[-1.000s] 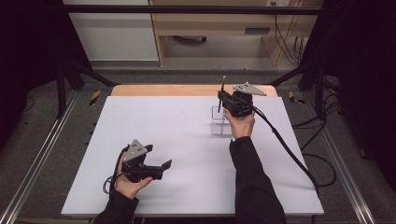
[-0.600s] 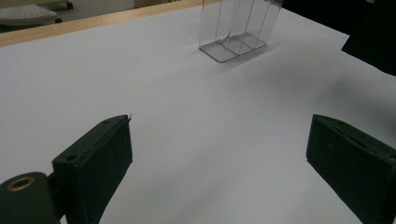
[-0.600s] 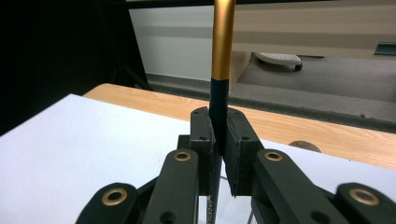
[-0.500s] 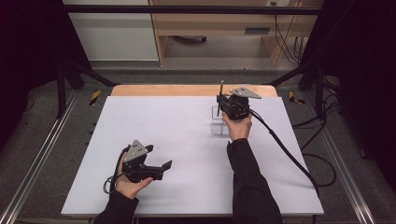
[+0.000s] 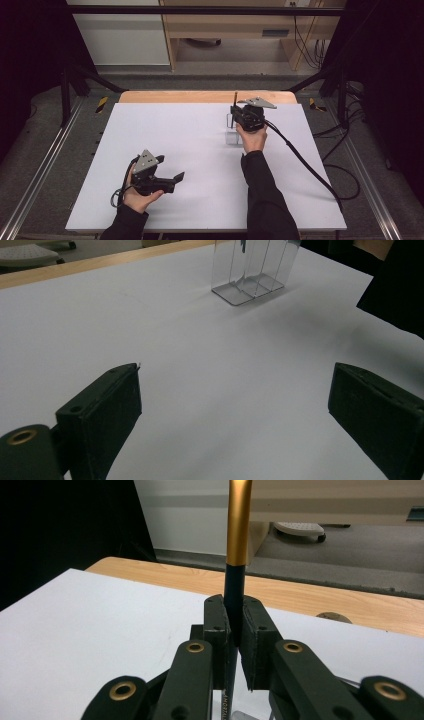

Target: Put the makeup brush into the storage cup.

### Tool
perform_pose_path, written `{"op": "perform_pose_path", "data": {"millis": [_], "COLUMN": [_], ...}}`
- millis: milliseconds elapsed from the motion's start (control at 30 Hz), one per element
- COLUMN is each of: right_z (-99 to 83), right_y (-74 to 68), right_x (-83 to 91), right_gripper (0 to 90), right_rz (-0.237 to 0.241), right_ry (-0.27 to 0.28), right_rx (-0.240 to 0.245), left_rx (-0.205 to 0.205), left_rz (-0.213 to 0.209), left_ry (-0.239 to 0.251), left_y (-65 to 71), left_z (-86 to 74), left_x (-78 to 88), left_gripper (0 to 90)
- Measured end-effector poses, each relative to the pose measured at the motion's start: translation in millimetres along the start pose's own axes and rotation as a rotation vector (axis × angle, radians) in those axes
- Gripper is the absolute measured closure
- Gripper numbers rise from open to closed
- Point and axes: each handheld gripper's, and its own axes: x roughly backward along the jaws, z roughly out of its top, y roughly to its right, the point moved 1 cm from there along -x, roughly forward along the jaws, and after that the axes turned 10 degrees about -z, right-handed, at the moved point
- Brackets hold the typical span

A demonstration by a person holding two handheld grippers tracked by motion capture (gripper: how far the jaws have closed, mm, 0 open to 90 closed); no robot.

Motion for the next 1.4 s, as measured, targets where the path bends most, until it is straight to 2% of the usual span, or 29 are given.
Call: {"op": "perform_pose_path", "data": {"millis": [500, 867, 1167, 1300, 1400], "right_z": [-11.2, -20.1, -25.7, -24.3, -22.6], "right_y": [-2.8, 2.1, -0.5, -2.2, -3.1], "right_x": [-3.6, -3.3, -3.7, 1.4, 8.4], "right_gripper": [83.0, 83.0, 82.5, 78.3, 75.4], "right_rz": [-0.006, -0.016, -0.028, -0.007, 0.008], "right_ry": [-0.024, -0.045, -0.067, -0.059, -0.053], "right_rx": [-0.001, -0.015, 0.024, 0.023, 0.043], "left_rx": [-0.003, -0.008, -0.009, -0.008, -0.008], "left_rz": [0.001, 0.002, 0.002, 0.004, 0.004], "left_ry": [-0.001, -0.008, -0.007, -0.008, -0.009], "left_y": [0.8, 1.1, 1.5, 1.0, 1.1], "left_z": [0.2, 0.0, 0.0, -0.1, -0.1], "left_x": [0.0, -0.9, -1.1, -0.9, -1.0], "left_gripper": [6.2, 6.2, 6.2, 6.3, 6.3]}}
